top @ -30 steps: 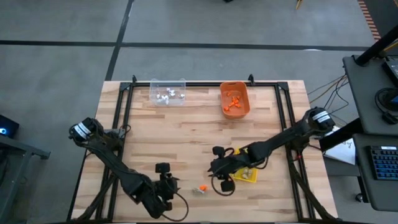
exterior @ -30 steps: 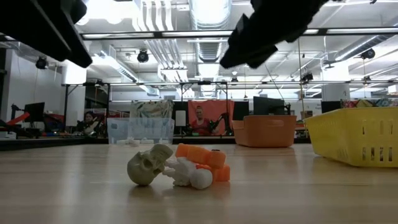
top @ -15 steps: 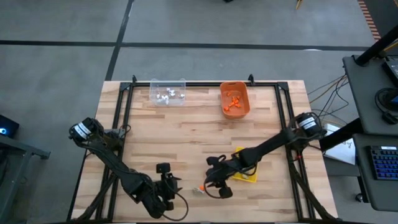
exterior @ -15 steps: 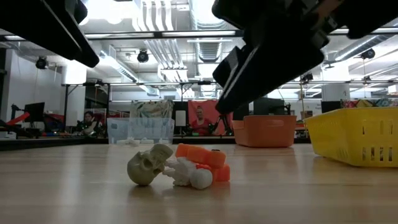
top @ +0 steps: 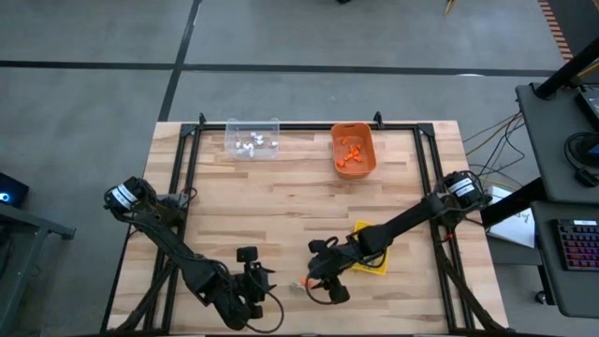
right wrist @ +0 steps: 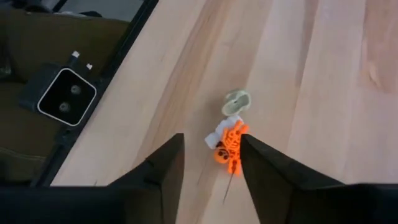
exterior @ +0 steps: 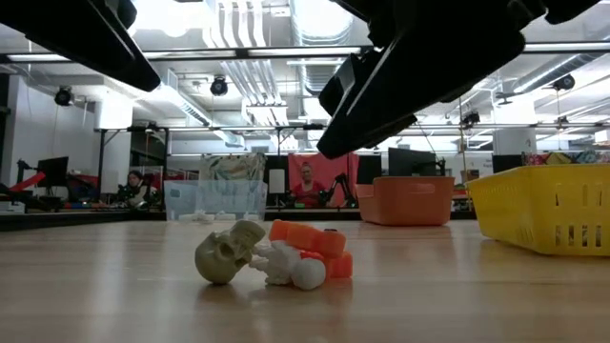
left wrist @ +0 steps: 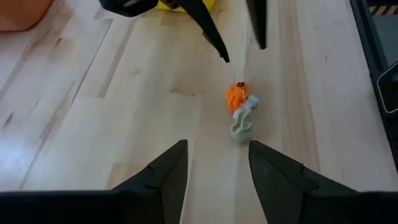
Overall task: Sort Halloween decoration
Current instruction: Put the orange skeleton toy into the yellow bin
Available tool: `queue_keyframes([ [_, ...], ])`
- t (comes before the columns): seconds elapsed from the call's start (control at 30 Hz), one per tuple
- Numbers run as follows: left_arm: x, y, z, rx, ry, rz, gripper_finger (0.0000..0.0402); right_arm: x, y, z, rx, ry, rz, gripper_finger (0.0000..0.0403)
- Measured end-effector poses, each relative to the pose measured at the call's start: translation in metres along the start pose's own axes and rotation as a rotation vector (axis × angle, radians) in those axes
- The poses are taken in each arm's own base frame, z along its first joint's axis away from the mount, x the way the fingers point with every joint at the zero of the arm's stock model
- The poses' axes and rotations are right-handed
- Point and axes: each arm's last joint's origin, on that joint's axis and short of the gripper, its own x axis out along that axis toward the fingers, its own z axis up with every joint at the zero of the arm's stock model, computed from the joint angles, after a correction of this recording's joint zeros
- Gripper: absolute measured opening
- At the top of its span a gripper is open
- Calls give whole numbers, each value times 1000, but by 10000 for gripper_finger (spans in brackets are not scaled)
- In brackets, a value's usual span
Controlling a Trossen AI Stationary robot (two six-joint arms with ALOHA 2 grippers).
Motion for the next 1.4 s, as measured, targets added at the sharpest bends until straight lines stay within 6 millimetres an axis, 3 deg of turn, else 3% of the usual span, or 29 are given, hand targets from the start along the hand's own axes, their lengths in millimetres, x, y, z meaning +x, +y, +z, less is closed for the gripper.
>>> queue_keyframes([
  [0.43, 0, 1, 2, -8, -51, 42, 152, 2, 3, -2, -2, -4, -61, 160],
  [0.83, 0, 1, 4, -6, -78, 67, 152, 39, -6, -24, -8, 14, -71, 160],
  [1.03, 0, 1, 4, -7, -79, 68, 152, 41, -14, -21, 0, -17, -79, 160],
  [1.4, 0, 1, 4, -6, -79, 69, 152, 40, -17, -21, 1, -16, -61, 101],
])
